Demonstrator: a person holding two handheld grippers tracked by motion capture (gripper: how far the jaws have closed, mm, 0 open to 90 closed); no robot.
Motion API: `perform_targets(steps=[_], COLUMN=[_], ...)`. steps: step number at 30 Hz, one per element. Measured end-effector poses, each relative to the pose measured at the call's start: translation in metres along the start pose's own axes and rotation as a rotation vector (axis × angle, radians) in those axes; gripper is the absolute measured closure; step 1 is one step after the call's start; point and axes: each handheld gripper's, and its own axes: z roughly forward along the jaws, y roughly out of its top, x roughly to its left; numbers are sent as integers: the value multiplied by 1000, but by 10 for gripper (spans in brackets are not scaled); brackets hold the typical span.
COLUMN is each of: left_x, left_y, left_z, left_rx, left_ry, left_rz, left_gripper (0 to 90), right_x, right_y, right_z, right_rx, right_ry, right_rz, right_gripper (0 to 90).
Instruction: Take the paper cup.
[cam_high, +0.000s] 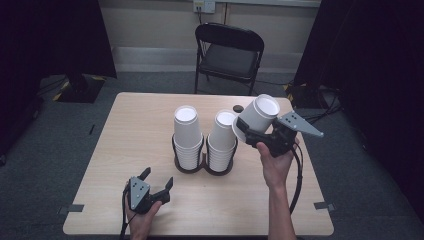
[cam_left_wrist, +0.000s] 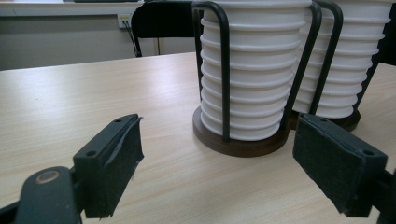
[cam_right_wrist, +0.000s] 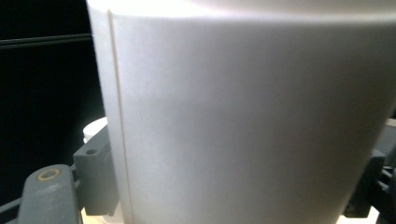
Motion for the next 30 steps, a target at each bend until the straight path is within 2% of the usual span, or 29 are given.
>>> perform_targets(steps=[1,6,7,10,13,16,20,21,23,25,28,30], left_x=[0,2,4,4,3,1,1,1,0,1,0,-2], left_y=[0,2,3,3,4,4,4,4,5,6,6,7], left_z=[1,3,2,1,1,1,0,1,2,2,2,2], left_rx=[9,25,19,6,-3,-2,3,9,13,14,9,7], left_ry=[-3,-25,-51,-44,-57,-64,-67,-81,-81,-106,-122,-137], left_rz=[1,-12,-31,-33,-34,-36,-29,-20,-19,-23,-17,0], left_gripper=[156,158,159,164,173,179,185,210,253,264,264,264], right_x=[-2,-4,-4,-4,-3,4,8,10,12,15,18,20], right_y=[-3,-9,-11,-16,-24,-38,-50,-58,-64,-71,-78,-85], right_z=[-6,-16,-18,-22,-26,-31,-36,-36,-37,-37,-36,-35], right_rx=[1,13,17,24,37,47,56,67,75,79,89,99], right_ry=[-6,-18,-23,-28,-26,-22,-7,0,5,13,19,25], right_rz=[12,22,30,35,49,55,88,100,113,125,139,144], right_gripper=[155,156,156,157,157,157,158,158,158,158,158,158])
